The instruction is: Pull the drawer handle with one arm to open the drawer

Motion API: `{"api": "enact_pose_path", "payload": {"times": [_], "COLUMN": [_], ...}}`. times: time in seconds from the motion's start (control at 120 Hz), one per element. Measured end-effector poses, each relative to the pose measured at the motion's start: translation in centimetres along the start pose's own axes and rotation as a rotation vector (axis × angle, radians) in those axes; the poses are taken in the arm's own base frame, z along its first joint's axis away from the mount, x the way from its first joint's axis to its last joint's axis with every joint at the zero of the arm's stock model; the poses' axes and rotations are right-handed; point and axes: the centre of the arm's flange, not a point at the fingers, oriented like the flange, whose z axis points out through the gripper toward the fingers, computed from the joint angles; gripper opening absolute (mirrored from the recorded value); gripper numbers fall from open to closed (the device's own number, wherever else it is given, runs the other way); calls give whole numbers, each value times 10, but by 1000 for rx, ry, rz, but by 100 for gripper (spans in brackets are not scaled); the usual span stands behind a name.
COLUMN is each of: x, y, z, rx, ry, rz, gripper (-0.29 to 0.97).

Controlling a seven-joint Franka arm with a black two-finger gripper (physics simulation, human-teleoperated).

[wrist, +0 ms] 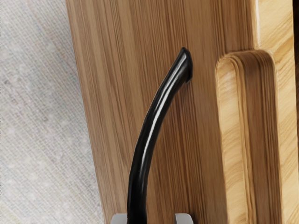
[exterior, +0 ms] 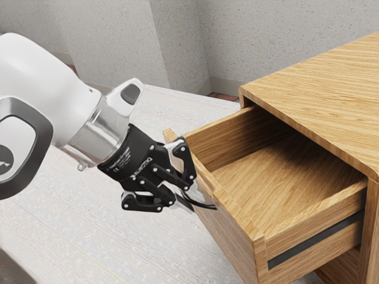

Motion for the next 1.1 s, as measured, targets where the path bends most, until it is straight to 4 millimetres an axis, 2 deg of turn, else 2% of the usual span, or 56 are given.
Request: {"api": "enact_pose_path", "payload": {"times": [0.567, 0.992, 1.1], "x": [-1, -10, -2], "y": [-16, -28, -35], "z": [-12, -22, -25], "rx": [9, 25, 25], "ry": [-2, -6, -6], "rz": [-19, -19, -38], "gripper": [0, 1, 2]}}
